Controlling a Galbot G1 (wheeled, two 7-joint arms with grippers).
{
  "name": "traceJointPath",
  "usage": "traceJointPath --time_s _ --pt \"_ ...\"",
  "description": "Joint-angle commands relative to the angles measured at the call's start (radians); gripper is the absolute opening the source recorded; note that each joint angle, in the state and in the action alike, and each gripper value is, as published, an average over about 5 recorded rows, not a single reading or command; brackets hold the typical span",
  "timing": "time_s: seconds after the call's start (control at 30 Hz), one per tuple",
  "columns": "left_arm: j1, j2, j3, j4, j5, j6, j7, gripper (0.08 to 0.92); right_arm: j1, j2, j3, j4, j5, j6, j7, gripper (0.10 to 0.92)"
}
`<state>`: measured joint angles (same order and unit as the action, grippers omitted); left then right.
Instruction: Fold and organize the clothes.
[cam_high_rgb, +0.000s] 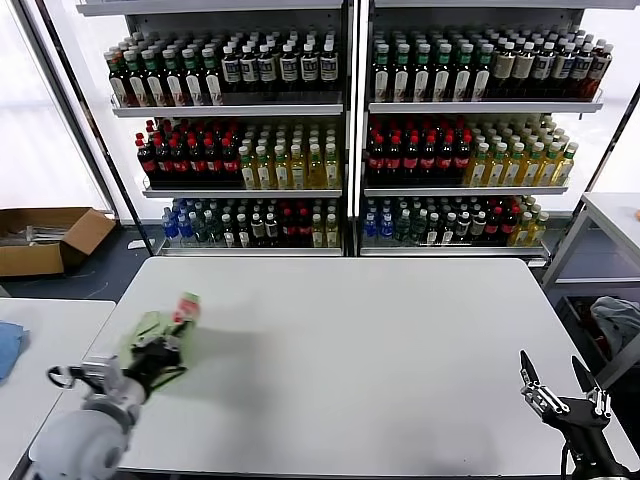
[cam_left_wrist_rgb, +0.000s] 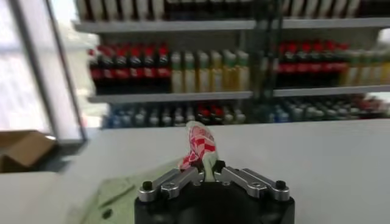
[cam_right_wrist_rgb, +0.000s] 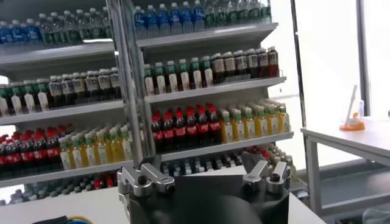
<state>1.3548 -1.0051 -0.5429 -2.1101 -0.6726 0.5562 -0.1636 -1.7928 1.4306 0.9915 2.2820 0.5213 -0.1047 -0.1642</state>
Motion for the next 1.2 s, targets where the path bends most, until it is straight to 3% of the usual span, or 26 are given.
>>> traceJointPath --time_s 0.03,0.23,0.43,0.67,0.87,1.2 --pt "-0.173 -0.094 0.563 -0.026 -0.440 0.023 -0.217 0.128 -0.002 -0.003 -0.007 0.002 -0.021 -0.008 0.006 0.823" --pt "-0.248 -0.136 0.566 0.070 -0.465 0.021 -0.227 0.128 -0.020 -0.013 -0.062 0.009 -0.083 -0.016 0.014 0.823" --pt "-0.250 -0.155 0.518 0.030 -0.471 0.003 -0.203 0.164 0.009 -0.030 -0.181 0.002 -0.178 -0.079 0.044 0.823" --pt "-0.177 -0.124 0.432 -0.128 -0.480 -0.117 -0.068 0.357 0.106 -0.083 -0.336 -0.042 -0.160 -0.175 0.110 0.823" --pt "-0.153 -0.107 0.325 -0.187 -0.476 -0.172 -0.054 0.531 0.189 -0.079 -0.563 -0.114 -0.137 -0.234 0.180 0.823" --pt "-0.108 -0.063 0.086 -0.162 -0.314 -0.178 -0.031 0.800 0.307 -0.041 -0.861 -0.290 -0.137 -0.277 0.199 0.823"
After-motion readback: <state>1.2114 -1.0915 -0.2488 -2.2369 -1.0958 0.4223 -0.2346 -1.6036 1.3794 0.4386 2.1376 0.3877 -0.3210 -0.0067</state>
